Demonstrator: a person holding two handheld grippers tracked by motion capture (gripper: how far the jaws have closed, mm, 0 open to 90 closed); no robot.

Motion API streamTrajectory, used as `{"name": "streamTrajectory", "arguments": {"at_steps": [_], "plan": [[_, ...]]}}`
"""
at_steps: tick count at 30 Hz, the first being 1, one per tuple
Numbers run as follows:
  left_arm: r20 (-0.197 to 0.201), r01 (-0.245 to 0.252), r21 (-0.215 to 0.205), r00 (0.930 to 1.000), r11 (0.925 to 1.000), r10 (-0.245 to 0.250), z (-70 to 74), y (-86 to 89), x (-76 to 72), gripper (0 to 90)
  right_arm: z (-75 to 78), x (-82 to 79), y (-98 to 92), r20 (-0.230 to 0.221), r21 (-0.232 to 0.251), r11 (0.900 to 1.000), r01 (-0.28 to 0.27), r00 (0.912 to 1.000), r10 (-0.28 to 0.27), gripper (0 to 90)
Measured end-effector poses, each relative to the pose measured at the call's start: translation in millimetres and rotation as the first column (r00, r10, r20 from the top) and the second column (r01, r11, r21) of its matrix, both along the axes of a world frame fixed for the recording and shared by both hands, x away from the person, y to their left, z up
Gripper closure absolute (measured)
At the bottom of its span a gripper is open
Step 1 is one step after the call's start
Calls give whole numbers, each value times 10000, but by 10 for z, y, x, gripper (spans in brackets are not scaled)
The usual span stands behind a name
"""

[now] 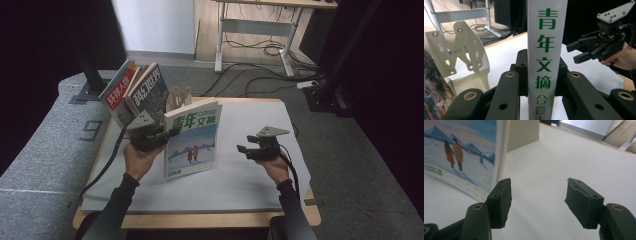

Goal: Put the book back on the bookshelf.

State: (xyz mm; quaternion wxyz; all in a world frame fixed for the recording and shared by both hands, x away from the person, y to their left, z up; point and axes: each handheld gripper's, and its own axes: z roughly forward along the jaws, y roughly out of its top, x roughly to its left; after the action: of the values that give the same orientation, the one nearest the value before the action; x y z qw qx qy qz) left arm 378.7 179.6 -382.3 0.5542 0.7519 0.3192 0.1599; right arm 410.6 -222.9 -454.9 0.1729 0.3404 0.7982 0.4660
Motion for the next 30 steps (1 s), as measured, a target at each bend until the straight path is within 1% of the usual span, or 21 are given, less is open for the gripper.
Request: {"name": "streamTrajectory", "arguments": {"at_steps": [8,11,16,18,24,26,28,30], "plan": [[-209,-245,-40,9995,9997,244,56,78,33,741,-128,-36,-175,-390,151,9987,490,9981,-484,354],[-239,-330,-79,9992,9994,328,79,110,41,740,-186,-59,-239,-466,102,9974,707,9964,-702,349],[-262,-503,-153,9984,9986,499,124,164,58,741,-280,-108,-322,-590,-96,9941,1081,9923,-1085,323],[-255,-561,-144,9981,9983,558,143,179,65,741,-309,-131,-341,-583,-343,9922,1201,9908,-1219,306],[-225,-799,-177,9966,9966,795,214,245,85,741,-385,-174,-385,-484,-810,9858,1473,9873,-1515,278],[-228,-905,-220,9957,9957,900,236,273,91,741,-404,-180,-398,-564,-944,9838,1527,9858,-1584,275],[-229,-1025,-234,9945,9945,1020,257,304,96,741,-429,-192,-415,-532,-1002,9817,1619,9844,-1678,275],[-230,-1153,-257,9931,9930,1147,278,337,103,741,-459,-201,-438,-595,-1027,9797,1724,9820,-1790,274]]}}
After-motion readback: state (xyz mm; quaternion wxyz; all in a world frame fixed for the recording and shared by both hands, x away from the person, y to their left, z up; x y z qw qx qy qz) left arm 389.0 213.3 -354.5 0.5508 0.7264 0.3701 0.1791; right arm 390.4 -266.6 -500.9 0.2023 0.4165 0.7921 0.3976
